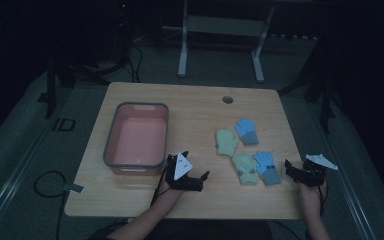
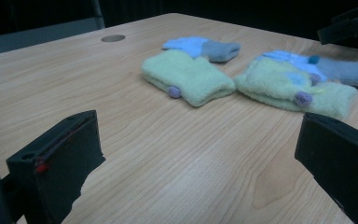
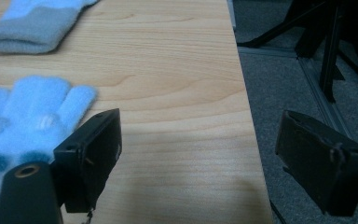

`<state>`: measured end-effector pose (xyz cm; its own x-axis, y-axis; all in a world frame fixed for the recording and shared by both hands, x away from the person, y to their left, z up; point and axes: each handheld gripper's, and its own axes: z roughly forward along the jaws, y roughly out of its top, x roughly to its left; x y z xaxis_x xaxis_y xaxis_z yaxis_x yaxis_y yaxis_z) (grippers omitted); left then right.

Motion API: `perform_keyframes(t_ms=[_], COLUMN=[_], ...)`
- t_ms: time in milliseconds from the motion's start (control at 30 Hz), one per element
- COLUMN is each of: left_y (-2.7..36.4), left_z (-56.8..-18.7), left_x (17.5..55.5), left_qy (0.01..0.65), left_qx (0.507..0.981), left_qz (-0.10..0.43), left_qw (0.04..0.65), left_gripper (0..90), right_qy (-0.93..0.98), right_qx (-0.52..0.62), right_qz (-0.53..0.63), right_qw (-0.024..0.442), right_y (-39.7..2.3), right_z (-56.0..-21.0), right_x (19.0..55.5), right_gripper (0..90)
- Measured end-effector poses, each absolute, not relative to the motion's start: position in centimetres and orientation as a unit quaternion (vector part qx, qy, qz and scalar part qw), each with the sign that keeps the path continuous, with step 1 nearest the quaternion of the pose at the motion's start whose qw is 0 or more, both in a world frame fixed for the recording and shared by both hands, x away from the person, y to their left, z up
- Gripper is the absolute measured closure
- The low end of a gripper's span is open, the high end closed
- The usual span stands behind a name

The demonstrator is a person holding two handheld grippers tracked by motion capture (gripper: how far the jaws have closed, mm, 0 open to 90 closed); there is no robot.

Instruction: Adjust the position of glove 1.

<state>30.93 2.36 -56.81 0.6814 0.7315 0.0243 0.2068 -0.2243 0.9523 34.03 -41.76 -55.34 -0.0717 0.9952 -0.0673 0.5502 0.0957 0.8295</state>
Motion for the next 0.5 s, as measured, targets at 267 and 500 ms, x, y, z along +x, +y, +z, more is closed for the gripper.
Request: perform_keyframes(t_ms=[267,500], left_y=[2.41,2.39], left_z=[-56.82,-56.81], left_x=[30.98,30.99], left_qy=[0.318,0.318], left_qx=[0.742,0.742], left_qz=[0.242,0.242], left_qw=[0.539,0.538], left_gripper=[0.7,0.8], right_qy=[0.656,0.656], right_qx=[0.593,0.601], right_qz=[0.321,0.316], right_qw=[0.339,0.331], right_y=[-41.82,-41.93], right_z=[-55.36,-55.38], right_x=[34.11,34.24], right_gripper=[14.5,14.2])
